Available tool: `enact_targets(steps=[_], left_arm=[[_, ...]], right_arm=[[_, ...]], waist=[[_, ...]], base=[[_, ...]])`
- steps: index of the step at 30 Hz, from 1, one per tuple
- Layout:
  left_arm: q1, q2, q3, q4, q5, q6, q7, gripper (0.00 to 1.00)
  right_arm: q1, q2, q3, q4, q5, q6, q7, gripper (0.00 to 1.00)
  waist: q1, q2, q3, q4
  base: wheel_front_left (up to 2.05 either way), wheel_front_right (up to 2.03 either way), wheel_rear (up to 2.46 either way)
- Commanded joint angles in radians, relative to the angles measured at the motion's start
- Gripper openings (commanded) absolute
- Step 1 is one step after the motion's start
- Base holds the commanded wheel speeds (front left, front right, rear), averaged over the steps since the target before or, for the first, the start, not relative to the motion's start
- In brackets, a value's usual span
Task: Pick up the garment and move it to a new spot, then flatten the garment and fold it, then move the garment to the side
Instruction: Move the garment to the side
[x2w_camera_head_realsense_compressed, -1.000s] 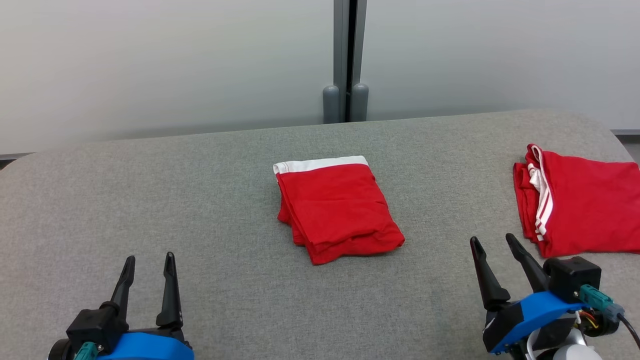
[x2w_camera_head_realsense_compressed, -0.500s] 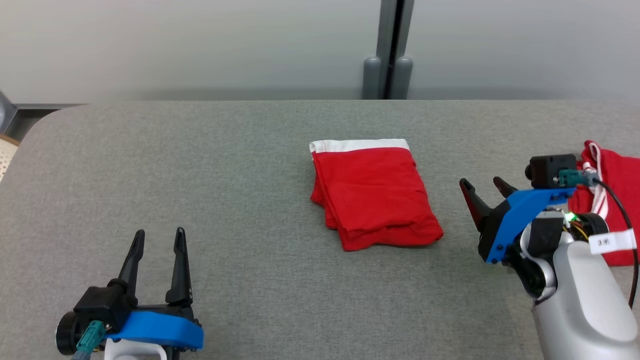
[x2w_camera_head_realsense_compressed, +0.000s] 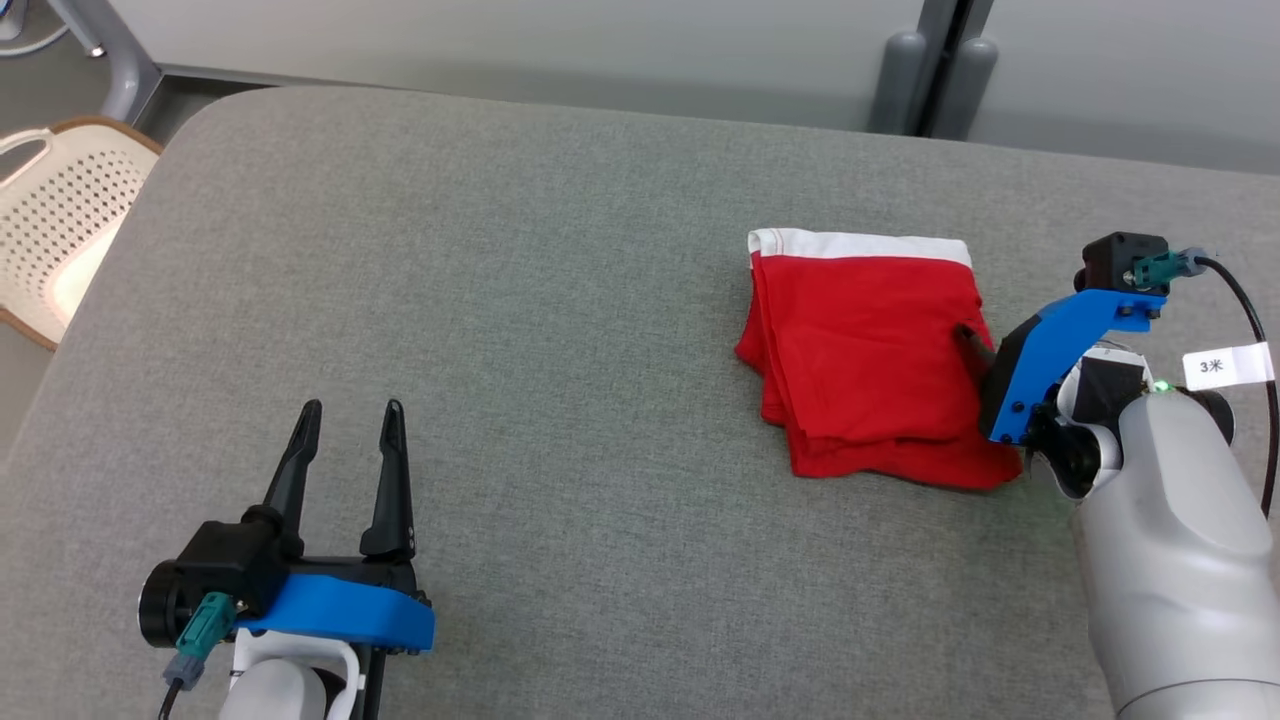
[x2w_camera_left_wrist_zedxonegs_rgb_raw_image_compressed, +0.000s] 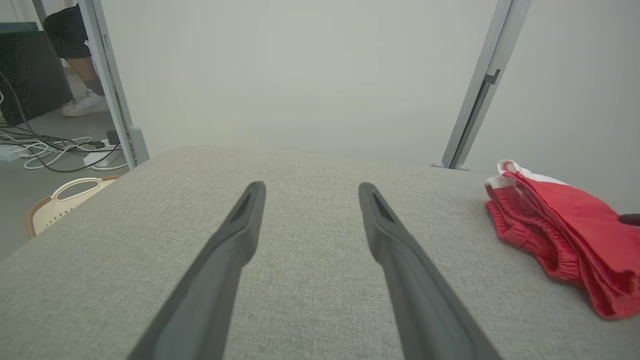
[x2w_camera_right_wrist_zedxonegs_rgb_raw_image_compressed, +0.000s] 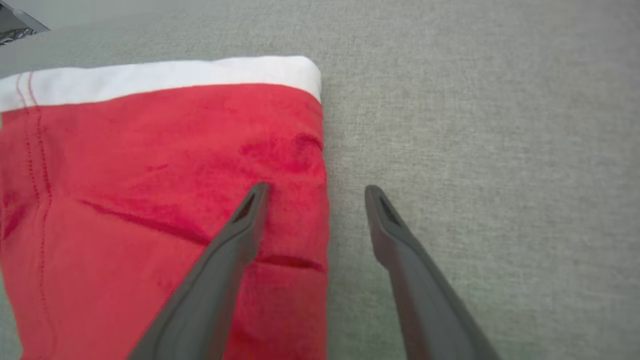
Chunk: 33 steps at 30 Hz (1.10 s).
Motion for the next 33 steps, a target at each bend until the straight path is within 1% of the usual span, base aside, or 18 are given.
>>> enact_targets(steps=[1,5,9,11,12,18,21,24,28,33], left_arm=[[-0.021,-0.006,-0.001,0.000,0.007,-0.004,-0.004,1.00],[-0.027,-0.013,0.001,0.003,0.009,-0.007,-0.004,1.00],[-0.022,-0.016,0.007,0.009,0.014,-0.009,-0.004,1.00],[-0.019,-0.017,0.010,0.010,0.016,-0.009,-0.004,1.00],[-0.019,-0.018,0.011,0.011,0.017,-0.011,-0.004,1.00],[-0.015,-0.018,0.031,0.000,0.017,-0.010,-0.004,1.00],[-0.003,-0.015,0.042,-0.006,0.020,-0.010,-0.004,1.00],[0.012,-0.011,0.057,-0.018,0.022,-0.007,-0.004,1.00],[0.028,-0.009,0.068,-0.040,0.026,-0.006,-0.004,1.00],[0.009,-0.003,0.066,-0.054,0.035,-0.011,-0.004,1.00]], right_arm=[[-0.027,0.000,-0.017,0.040,-0.014,0.001,-0.009,1.00],[-0.047,0.001,-0.016,0.143,-0.020,0.001,0.004,1.00],[-0.057,0.007,0.036,0.236,0.024,0.001,0.003,1.00],[-0.067,0.008,0.074,0.264,0.037,0.001,-0.004,0.37],[-0.073,0.008,0.098,0.270,0.037,0.001,-0.011,0.00],[-0.137,-0.011,0.219,0.238,-0.032,0.000,-0.063,0.00],[-0.165,-0.035,0.304,0.216,-0.051,0.000,-0.055,0.00],[-0.197,-0.059,0.399,0.181,-0.028,0.000,-0.031,0.00],[-0.224,-0.124,0.516,0.107,0.034,0.000,0.006,0.00],[-0.230,-0.237,0.608,-0.001,0.132,0.000,0.053,0.00]], waist=[[-0.0002,0.0000,0.026,0.027],[-0.0002,0.0000,0.031,0.036],[-0.0002,0.0000,0.025,0.031],[-0.0002,0.0000,0.022,0.020],[-0.0002,0.0000,0.021,0.015],[-0.0002,0.0000,0.012,-0.039],[-0.0002,0.0000,0.003,-0.080],[-0.0002,0.0000,-0.004,-0.138],[-0.0002,0.0000,-0.001,-0.216],[-0.0002,0.0000,0.027,-0.300]], base=[[0.00,0.00,0.00],[0.00,0.00,0.00],[0.00,0.00,0.00],[0.00,0.00,0.00],[0.00,0.00,0.00],[0.00,0.00,0.00],[0.00,0.00,0.00],[0.00,0.00,0.00],[0.00,0.00,0.00],[0.00,0.00,0.00]])
